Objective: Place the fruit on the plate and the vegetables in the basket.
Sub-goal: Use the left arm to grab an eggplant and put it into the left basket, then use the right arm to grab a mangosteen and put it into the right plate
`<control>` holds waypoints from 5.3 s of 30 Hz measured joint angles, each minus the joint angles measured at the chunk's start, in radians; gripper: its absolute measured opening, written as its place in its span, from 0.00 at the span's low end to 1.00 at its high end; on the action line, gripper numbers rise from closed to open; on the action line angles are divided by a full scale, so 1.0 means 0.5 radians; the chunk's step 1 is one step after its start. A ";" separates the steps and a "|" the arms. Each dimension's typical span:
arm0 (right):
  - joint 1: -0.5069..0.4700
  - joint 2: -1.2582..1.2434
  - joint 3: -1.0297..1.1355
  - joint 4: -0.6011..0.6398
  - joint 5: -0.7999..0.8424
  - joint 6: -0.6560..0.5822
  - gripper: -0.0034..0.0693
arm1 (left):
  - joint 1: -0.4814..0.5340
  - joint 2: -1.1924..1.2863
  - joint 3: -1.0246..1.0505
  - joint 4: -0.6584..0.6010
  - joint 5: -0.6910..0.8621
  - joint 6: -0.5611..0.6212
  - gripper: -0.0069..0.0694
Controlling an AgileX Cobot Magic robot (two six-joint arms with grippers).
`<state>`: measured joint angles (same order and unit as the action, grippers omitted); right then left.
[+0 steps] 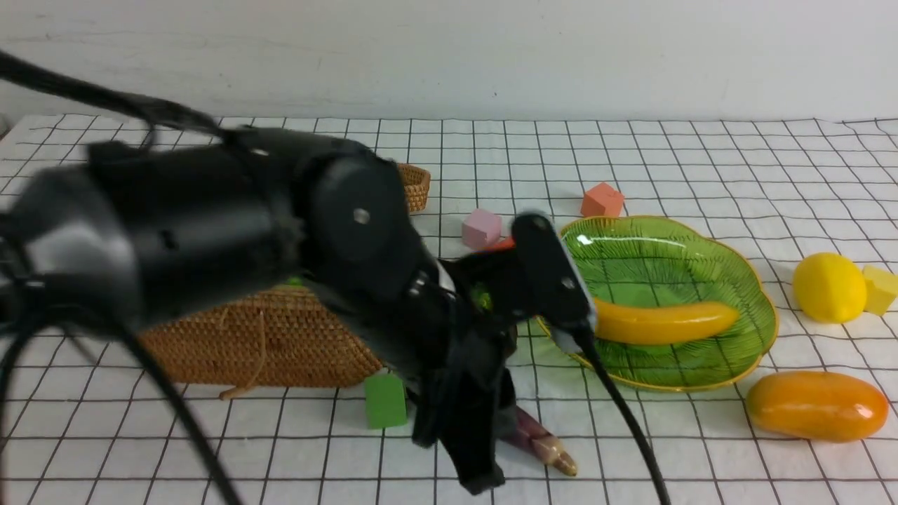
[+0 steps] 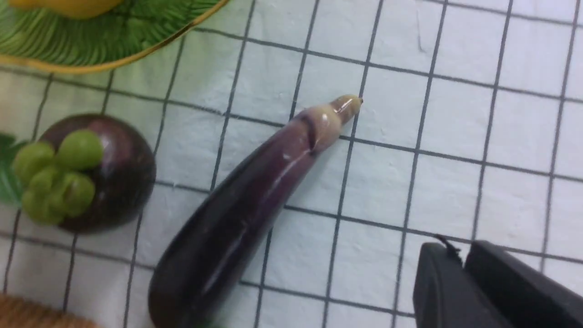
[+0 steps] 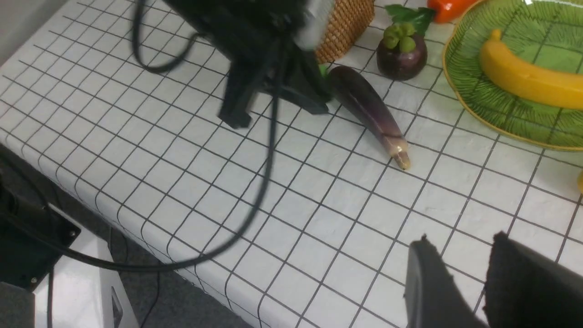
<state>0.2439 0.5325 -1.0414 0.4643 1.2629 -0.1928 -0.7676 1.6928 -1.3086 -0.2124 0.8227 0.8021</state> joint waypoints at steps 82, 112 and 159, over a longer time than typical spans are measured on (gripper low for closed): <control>0.000 0.263 0.000 0.044 -0.107 -0.013 0.34 | 0.603 -0.504 -0.257 0.445 0.127 -1.562 0.10; 0.754 3.314 -2.039 -0.743 -0.076 -0.141 0.93 | 0.530 -2.325 1.043 -0.200 -0.307 -1.044 0.07; 0.556 3.206 -2.220 -0.967 -0.051 0.241 0.84 | 0.530 -2.325 1.043 -0.200 -0.183 -0.999 0.07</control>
<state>0.5218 2.1355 -2.1513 -0.0191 1.2376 -0.0722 -0.5024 0.5302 -0.7872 -0.3122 0.7313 0.3028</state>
